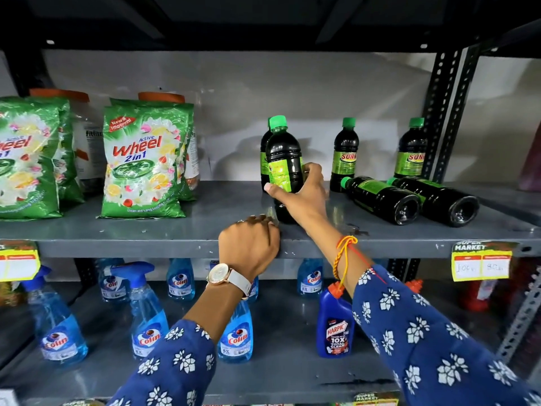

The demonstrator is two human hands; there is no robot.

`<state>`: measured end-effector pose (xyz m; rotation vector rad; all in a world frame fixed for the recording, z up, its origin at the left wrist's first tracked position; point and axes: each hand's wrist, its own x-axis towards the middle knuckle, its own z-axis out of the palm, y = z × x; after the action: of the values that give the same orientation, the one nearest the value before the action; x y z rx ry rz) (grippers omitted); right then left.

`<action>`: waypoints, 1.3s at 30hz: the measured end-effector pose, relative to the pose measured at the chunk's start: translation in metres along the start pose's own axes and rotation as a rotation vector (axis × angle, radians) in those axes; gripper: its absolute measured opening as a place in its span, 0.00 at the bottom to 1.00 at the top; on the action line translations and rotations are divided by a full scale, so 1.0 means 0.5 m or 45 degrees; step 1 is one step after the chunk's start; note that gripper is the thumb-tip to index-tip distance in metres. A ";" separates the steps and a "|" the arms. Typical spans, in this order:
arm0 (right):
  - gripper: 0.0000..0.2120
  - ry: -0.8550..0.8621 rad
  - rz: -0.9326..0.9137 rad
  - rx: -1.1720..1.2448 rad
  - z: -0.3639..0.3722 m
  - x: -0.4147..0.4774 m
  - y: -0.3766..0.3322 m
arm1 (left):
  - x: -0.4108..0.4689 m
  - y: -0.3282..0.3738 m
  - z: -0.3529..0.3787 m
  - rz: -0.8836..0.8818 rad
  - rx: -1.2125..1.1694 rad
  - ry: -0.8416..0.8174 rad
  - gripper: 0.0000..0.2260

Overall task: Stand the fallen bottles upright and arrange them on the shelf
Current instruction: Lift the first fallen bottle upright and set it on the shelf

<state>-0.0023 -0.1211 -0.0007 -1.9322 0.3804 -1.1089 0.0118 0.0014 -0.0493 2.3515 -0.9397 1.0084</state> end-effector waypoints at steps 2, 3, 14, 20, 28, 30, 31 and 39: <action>0.35 0.000 -0.010 -0.031 0.004 -0.005 0.002 | 0.000 -0.001 0.000 0.003 0.005 0.001 0.14; 0.36 0.003 -0.006 -0.036 0.004 -0.006 0.003 | 0.000 0.000 0.000 0.005 0.010 -0.003 0.14; 0.38 -0.081 0.072 -0.049 -0.017 -0.012 0.015 | -0.002 -0.002 -0.002 0.023 -0.009 -0.003 0.13; 0.43 0.209 -0.040 -0.246 0.007 -0.023 -0.014 | 0.000 -0.003 0.000 0.037 0.009 0.021 0.13; 0.28 -0.014 0.108 0.101 -0.020 0.003 0.008 | 0.000 0.000 -0.002 0.024 0.002 0.087 0.12; 0.26 -0.087 0.161 0.172 -0.021 0.007 0.006 | 0.000 0.000 -0.001 0.027 0.008 0.100 0.12; 0.26 -0.074 0.153 0.169 -0.019 0.006 0.004 | 0.000 0.000 0.000 0.030 0.009 0.108 0.12; 0.30 -0.041 0.165 0.098 -0.031 0.007 0.002 | 0.000 -0.001 0.000 0.041 0.003 0.104 0.12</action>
<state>-0.0126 -0.1320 0.0042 -1.8289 0.4329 -0.9932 0.0121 0.0015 -0.0496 2.2854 -0.9487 1.1097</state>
